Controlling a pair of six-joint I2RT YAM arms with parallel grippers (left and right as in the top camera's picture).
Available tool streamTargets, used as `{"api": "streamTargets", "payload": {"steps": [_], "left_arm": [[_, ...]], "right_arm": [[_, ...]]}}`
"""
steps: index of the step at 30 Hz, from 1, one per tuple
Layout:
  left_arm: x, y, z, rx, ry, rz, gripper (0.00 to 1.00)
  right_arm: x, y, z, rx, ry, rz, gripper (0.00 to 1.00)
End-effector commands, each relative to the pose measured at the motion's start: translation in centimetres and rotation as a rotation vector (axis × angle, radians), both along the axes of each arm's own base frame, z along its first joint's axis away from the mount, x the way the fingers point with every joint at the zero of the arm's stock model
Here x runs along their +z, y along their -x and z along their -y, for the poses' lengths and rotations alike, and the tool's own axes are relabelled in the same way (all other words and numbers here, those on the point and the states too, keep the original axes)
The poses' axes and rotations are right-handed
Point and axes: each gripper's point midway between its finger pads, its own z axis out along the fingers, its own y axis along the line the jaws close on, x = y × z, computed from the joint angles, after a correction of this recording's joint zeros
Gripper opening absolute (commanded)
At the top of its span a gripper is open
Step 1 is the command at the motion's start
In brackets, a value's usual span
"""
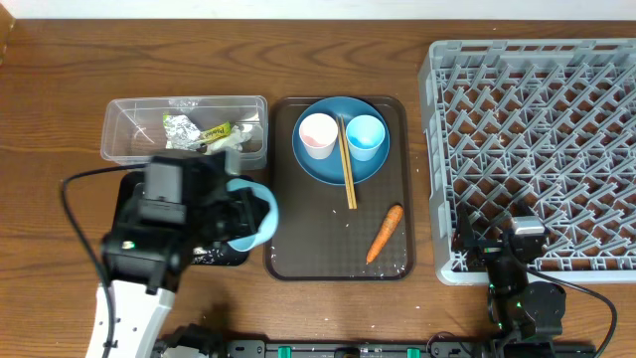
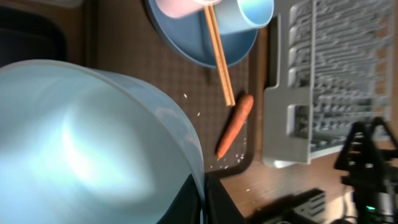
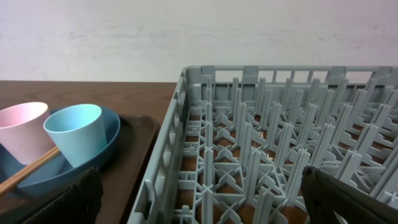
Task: Sort waste into correct bins and load items into the dishwasher rack
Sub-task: 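Tip the bowl over the black tray with the left gripper, dumping rice, then carry the empty bowl back and set it on the brown tray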
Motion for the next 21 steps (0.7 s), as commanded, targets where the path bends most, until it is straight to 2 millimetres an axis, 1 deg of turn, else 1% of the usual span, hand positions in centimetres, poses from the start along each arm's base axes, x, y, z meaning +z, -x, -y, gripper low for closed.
{"api": "streamTargets", "payload": {"steps": [1, 2, 5, 8, 13, 18, 21], "left_arm": [[-0.4, -0.9, 0.3, 0.107, -0.113, 0.01, 0.06], [-0.8, -0.8, 1.4, 0.085, -0.135, 0.009, 0.06], [-1.7, -0.7, 3.4, 0.043, -0.181, 0.018, 0.06], [-3.2, -0.7, 5.7, -0.026, -0.242, 0.031, 0.06], [-7.0, -0.5, 8.6, -0.113, -0.334, -0.016, 0.08], [-10.6, -0.8, 10.3, -0.154, -0.385, -0.073, 0.08], [-12.0, -1.2, 10.6, -0.157, -0.403, -0.095, 0.08]], "right_arm": [[0.0, 0.0, -0.2, 0.007, 0.0, 0.0, 0.99], [0.0, 0.0, -0.2, 0.007, 0.0, 0.0, 0.99], [0.0, 0.0, -0.2, 0.007, 0.0, 0.0, 0.99], [0.0, 0.0, -0.2, 0.007, 0.0, 0.0, 0.99], [0.0, 0.0, -0.2, 0.007, 0.0, 0.0, 0.99], [0.0, 0.0, -0.2, 0.007, 0.0, 0.0, 0.99], [0.0, 0.0, -0.2, 0.007, 0.0, 0.0, 0.99]]}}
